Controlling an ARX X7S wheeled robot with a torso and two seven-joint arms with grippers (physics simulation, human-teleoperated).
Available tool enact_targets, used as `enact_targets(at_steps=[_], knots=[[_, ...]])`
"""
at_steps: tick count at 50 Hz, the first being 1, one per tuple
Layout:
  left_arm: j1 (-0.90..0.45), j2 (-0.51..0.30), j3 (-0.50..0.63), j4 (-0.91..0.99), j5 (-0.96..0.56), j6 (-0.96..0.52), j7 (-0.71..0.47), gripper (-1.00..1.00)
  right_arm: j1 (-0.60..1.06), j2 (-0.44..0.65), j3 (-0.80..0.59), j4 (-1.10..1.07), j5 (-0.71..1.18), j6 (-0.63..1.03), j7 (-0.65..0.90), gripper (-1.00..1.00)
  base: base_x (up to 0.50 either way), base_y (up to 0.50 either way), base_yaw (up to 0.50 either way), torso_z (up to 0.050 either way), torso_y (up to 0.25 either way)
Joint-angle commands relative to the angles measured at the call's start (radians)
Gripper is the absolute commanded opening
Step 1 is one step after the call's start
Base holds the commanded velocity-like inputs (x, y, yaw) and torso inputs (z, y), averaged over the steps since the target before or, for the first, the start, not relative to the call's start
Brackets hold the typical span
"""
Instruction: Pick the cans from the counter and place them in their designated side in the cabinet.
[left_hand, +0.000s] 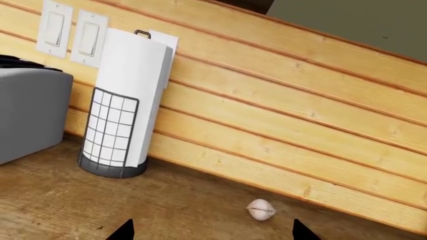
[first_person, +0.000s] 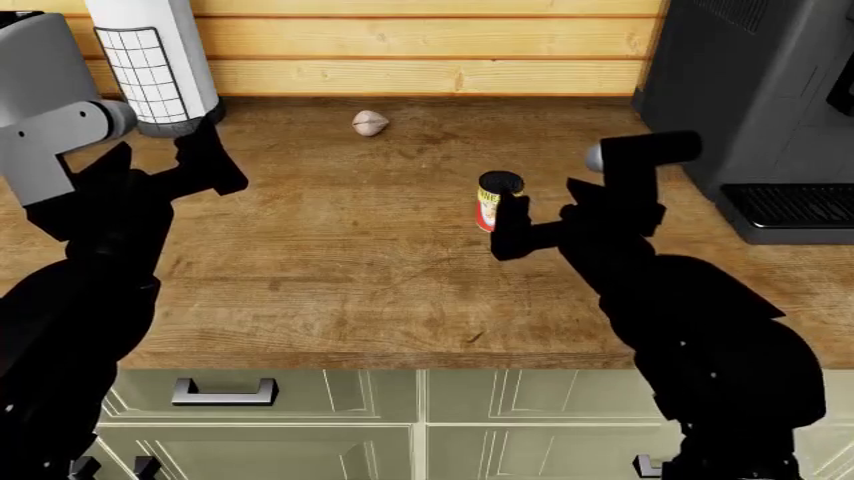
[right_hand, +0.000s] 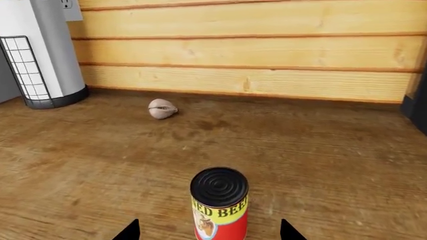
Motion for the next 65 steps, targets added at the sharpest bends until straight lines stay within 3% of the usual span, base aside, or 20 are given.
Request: enact_targets(at_steps=[1,65], knots=[[-0.001,0.0,0.003,-0.012,0.005,0.006,0.0,1.0,0.034,0.007,-0.037,0.084,-0.015,-0.044,-0.023,1.0,0.0,0.0,0.0,0.0,0.0],[-0.004,-0.012,-0.005,-0.044,0.011,0.032,-0.007,1.0,0.199,-0.034,-0.174,0.644,-0.1,-0.365,-0.136,1.0,0.0,0.0,0.0,0.0,0.0]])
